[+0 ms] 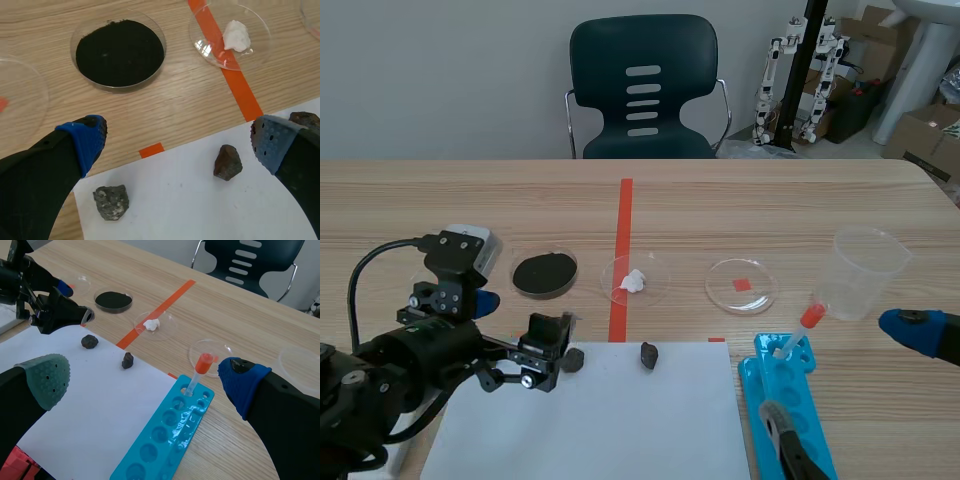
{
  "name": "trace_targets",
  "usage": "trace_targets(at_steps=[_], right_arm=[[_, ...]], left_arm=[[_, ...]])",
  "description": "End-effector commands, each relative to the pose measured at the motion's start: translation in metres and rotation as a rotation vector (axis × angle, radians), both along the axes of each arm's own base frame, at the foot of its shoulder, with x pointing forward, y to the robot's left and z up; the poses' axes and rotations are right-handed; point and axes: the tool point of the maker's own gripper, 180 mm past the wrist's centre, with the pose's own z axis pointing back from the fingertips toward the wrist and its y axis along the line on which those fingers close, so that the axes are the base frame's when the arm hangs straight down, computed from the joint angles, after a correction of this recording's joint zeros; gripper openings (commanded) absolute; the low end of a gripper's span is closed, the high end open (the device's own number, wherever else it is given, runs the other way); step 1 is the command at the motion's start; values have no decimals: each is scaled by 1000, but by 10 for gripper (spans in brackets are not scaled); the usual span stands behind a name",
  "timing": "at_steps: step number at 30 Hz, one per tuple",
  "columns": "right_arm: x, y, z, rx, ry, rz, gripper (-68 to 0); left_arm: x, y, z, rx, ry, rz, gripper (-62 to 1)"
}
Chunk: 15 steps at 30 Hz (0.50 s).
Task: Return to the home posture
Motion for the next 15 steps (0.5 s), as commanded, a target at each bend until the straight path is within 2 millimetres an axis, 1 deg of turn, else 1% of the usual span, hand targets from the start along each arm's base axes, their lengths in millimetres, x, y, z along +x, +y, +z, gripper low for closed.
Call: trace_targets(at_steps=[1, 6, 9, 13, 15], right_arm=[[3, -1, 7, 8, -26, 0, -52], [3, -1, 7, 8, -26, 0, -52], [3, -1, 7, 8, -26, 0, -52], [3, -1, 7, 8, -26, 0, -52], [3, -1, 7, 8, -26, 0, -52]], left_arm=[[7, 6, 9, -2, -30, 16, -2], [12, 20, 13, 9, -43, 41, -2], [10, 20, 13, 12, -43, 5, -1], [3, 18, 12, 12, -37, -51, -1], [0, 20, 18, 9, -62, -53, -1]])
